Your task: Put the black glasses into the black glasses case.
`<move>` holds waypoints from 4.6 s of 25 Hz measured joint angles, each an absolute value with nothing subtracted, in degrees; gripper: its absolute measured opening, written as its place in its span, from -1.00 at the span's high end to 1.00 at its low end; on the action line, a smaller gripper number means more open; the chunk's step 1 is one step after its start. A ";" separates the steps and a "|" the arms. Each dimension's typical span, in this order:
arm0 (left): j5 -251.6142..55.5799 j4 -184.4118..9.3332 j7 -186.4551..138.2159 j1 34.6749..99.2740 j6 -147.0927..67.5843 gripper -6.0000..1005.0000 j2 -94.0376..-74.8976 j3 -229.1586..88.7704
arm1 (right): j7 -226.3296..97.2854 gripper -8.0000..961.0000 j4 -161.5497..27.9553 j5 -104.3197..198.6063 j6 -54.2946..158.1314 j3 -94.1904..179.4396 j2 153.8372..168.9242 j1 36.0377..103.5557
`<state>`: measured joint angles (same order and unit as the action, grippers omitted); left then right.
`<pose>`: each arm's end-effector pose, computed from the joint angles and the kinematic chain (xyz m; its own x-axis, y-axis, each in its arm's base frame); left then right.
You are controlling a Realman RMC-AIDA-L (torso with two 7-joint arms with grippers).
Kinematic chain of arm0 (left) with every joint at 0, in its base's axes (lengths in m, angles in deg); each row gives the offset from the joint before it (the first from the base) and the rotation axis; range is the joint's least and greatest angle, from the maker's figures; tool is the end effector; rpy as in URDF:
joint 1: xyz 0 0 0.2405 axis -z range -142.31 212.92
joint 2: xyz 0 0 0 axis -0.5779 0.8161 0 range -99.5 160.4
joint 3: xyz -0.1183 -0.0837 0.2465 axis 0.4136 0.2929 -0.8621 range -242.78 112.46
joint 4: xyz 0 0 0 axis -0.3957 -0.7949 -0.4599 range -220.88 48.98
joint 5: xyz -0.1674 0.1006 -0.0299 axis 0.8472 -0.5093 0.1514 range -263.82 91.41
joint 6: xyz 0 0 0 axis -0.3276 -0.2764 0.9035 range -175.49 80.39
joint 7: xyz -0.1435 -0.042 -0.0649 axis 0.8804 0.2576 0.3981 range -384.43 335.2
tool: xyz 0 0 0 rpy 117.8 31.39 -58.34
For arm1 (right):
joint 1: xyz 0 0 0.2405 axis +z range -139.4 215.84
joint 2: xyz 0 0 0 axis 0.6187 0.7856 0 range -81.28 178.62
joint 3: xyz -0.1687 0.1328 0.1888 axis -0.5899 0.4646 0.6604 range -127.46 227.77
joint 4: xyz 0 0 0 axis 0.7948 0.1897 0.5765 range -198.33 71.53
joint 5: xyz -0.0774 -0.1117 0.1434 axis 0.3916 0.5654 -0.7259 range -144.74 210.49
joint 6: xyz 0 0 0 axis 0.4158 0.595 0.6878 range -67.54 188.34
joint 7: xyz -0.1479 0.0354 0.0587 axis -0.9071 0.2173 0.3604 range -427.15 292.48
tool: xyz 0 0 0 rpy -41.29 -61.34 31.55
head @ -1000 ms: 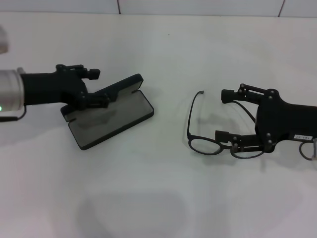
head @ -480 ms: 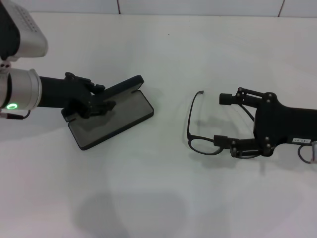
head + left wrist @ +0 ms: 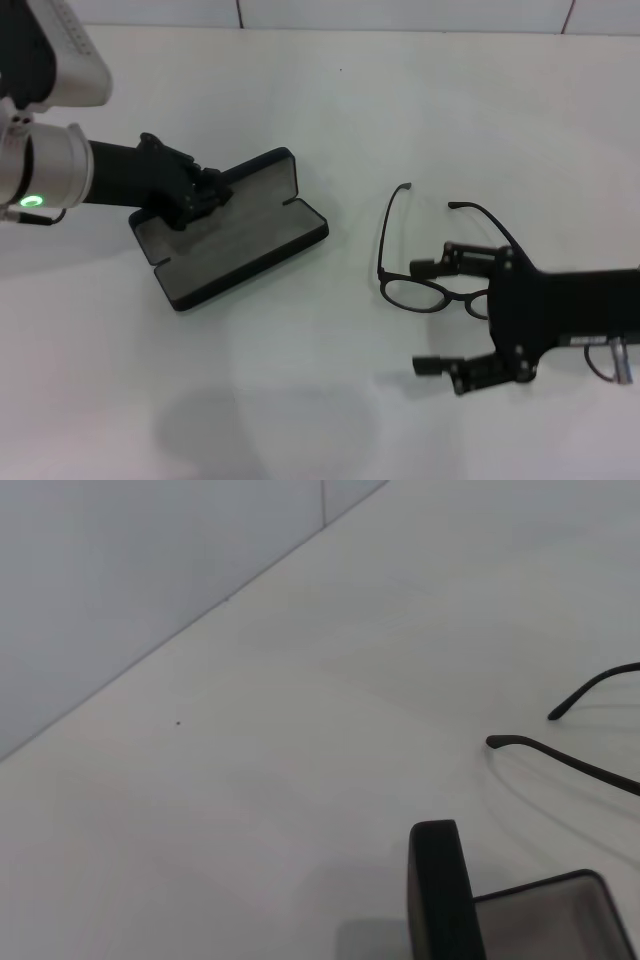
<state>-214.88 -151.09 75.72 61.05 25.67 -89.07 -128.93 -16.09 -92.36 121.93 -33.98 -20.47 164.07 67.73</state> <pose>-0.2671 0.3689 -0.0201 0.9468 0.3155 0.0634 0.3124 -0.8535 -0.4171 0.2359 0.2952 -0.0619 0.8238 0.0782 -0.5614 0.0443 -0.9963 -0.0737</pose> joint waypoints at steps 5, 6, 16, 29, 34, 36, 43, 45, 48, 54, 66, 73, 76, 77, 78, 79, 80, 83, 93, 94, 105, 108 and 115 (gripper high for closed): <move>-215.75 -151.55 75.30 63.28 25.33 0.60 -89.05 -131.00 | -18.05 -0.80 -92.06 122.76 -35.16 -21.69 164.06 67.38; -215.82 -151.50 75.04 63.74 25.06 0.60 -89.02 -131.57 | -18.44 -0.80 -91.86 122.87 -35.20 -21.78 164.08 67.24; -215.85 -150.83 73.22 69.75 23.56 0.60 -89.13 -141.36 | -23.04 -0.79 -91.07 122.96 -35.25 -21.92 164.50 63.89; -212.99 -146.23 72.59 73.81 16.97 0.58 -89.45 -150.90 | -23.57 -0.78 -90.19 122.82 -35.42 -21.38 164.14 62.06; -212.03 -148.12 72.85 72.89 17.05 0.49 -89.19 -150.56 | -23.25 -0.78 -90.47 122.73 -35.41 -21.13 164.08 61.97; -212.21 -149.88 72.85 71.73 17.44 0.30 -89.17 -150.60 | -23.16 -0.78 -90.64 122.72 -35.41 -21.01 164.03 61.96; -203.03 -156.36 70.75 64.87 17.62 -0.06 -89.08 -149.67 | -20.85 -0.77 -91.53 122.74 -36.03 -16.72 163.81 61.99; -198.79 -156.52 68.97 62.85 17.70 -0.11 -89.13 -148.69 | -17.18 -0.77 -93.95 122.91 -36.12 -16.25 163.42 61.73; -191.60 -155.71 65.73 59.59 17.75 -0.15 -89.22 -147.57 | -9.81 -0.77 -101.06 123.45 -35.06 -16.19 162.73 60.34; -175.03 -149.38 55.30 54.50 18.34 -0.15 -89.26 -146.04 | 17.16 -0.76 -128.51 140.75 -31.33 -16.81 163.56 57.86; -168.47 -137.91 48.37 55.09 27.58 -0.15 -89.00 -137.31 | 52.59 -0.53 -142.26 169.33 -30.00 -33.64 164.46 67.84; -168.49 -137.66 47.90 54.93 27.77 -0.15 -89.03 -137.02 | 55.82 -0.51 -141.08 171.24 -26.55 -40.95 164.57 68.53; -168.49 -137.57 47.81 54.84 27.79 -0.15 -89.02 -136.99 | 56.21 -0.35 -140.30 172.07 -26.21 -41.41 164.63 68.67; -168.51 -137.54 47.79 54.81 27.80 -0.15 -89.02 -136.99 | 56.32 -0.27 -140.02 172.40 -25.89 -41.54 164.65 68.70; -168.51 -137.52 47.78 54.77 27.81 -0.15 -89.01 -136.98 | 56.41 -0.19 -139.82 172.54 -25.61 -41.65 164.67 68.73; -168.52 -137.49 47.77 54.73 27.82 -0.15 -89.01 -136.98 | 56.41 -0.11 -139.82 172.54 -25.61 -41.65 164.67 68.73; -168.52 -137.48 47.77 54.69 27.82 -0.15 -89.00 -136.97 | 56.56 -0.03 -139.57 172.55 -24.93 -41.83 164.66 68.79; -168.52 -137.46 47.76 54.60 27.84 -0.15 -88.99 -136.96 | 56.21 0.19 -139.29 172.49 -22.29 -42.54 164.68 68.52; -168.41 -137.42 47.72 54.40 27.87 -0.15 -89.01 -136.96 | 53.40 0.72 -142.04 171.86 -24.07 -38.86 164.22 66.37; -168.31 -137.28 47.72 54.35 27.86 -0.15 -89.02 -136.95 | 52.09 0.72 -143.10 170.90 -25.29 -37.20 164.26 65.55; -166.76 -135.31 47.72 55.42 32.16 -0.15 -89.23 -136.46 | 24.81 0.75 -143.28 148.96 -43.60 -17.04 164.39 58.53; -164.59 -135.26 47.71 55.91 36.27 -0.15 -89.19 -136.51 | 17.70 0.76 -138.56 144.71 -43.54 -17.16 164.58 58.33; -162.56 -131.83 47.74 58.96 45.55 -0.15 -88.87 -136.34 | 1.84 0.76 -125.94 134.56 -41.12 -16.93 164.57 59.17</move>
